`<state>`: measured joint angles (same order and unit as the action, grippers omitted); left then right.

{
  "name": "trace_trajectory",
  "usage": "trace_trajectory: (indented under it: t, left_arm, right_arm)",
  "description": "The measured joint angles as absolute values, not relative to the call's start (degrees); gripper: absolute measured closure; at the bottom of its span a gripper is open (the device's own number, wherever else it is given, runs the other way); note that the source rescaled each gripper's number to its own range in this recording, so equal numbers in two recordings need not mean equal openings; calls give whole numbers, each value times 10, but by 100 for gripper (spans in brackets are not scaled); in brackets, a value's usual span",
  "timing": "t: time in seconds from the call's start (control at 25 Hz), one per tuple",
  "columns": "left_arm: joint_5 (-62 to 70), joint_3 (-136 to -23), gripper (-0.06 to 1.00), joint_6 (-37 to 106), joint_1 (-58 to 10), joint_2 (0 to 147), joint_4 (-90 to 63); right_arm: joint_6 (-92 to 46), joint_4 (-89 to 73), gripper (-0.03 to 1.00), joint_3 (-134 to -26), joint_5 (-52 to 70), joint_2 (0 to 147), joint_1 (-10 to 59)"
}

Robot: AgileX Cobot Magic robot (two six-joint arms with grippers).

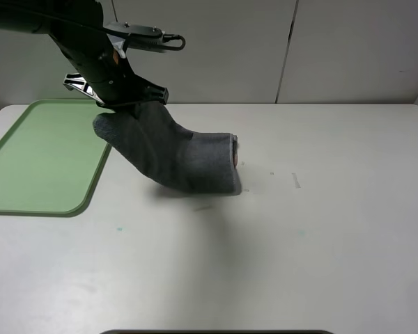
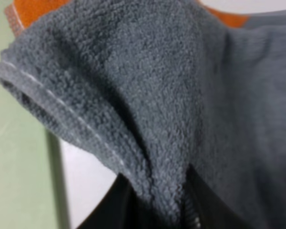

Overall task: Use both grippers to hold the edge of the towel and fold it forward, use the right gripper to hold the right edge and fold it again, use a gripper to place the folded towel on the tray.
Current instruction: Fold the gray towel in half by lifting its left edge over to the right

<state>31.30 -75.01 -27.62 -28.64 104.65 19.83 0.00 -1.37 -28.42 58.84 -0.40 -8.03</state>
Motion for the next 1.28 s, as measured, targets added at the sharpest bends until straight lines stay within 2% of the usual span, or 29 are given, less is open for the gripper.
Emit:
trace_trajectory:
  t: [0.44,0.76,1.28]
  left_arm:
    - [316,-763,75,-276,-351,1081,191]
    - [329,-812,75,-276,-397,1144,189]
    - [295,-851,76,-276,-424,1208,184]
  right_arm:
    - [0,-14,-3,-284,588,-4,-80]
    - [0,-14,-3,-284,588,-4,-80]
    - [0,-14,-3,-284,588,-4,-80]
